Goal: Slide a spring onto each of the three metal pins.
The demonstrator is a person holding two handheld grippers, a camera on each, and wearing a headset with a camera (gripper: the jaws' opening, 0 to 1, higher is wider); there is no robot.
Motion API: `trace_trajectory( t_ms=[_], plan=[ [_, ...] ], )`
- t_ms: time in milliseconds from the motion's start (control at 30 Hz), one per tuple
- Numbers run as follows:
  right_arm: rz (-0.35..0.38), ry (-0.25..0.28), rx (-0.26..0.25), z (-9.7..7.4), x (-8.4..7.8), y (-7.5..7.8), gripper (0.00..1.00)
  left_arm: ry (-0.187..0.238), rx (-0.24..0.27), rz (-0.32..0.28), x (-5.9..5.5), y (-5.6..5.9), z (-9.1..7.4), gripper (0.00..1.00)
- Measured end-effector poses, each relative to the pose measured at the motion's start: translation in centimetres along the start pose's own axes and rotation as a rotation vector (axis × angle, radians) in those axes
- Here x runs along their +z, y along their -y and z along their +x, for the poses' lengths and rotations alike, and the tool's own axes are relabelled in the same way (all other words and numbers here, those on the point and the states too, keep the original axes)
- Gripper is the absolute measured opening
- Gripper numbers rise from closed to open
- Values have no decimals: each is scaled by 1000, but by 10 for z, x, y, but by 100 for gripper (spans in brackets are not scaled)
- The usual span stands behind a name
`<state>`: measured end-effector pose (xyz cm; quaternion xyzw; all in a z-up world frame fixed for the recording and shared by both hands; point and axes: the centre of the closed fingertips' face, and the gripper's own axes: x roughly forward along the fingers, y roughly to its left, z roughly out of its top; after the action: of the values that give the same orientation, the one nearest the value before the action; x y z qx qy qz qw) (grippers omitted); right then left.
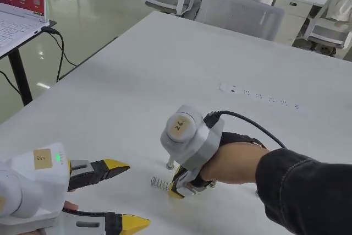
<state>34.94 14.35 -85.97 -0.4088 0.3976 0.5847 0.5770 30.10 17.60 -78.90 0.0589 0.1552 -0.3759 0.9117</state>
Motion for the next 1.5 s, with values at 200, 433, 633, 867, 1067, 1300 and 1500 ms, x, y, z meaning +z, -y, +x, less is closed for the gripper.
trace_trajectory(
  t_ms=[200, 433, 633, 867, 1067, 1300, 1500],
  plan=[
    [23, 39, 31, -16, -1, -16, 8, -3, -11, 7, 1, 2, 2, 53],
    [21, 80, 61, -39, -4, -34, 8, -7, -45, 32, 5, 8, 8, 49],
    [-39, 65, 97, -59, -11, -49, 8, 11, -95, 71, 14, 16, 14, 40],
    [-69, 63, 102, -72, -11, -57, 8, 23, -157, 100, 20, 29, 18, 28],
    [-103, 54, 123, -78, -11, -65, 8, 25, -203, 131, 23, 39, 21, 18],
    [-144, 35, 135, -82, -11, -68, 8, 12, -250, 166, 22, 51, 22, 12],
    [-167, 12, 161, -83, -14, -74, 8, -1, -277, 193, 21, 59, 23, 10]
  ],
)
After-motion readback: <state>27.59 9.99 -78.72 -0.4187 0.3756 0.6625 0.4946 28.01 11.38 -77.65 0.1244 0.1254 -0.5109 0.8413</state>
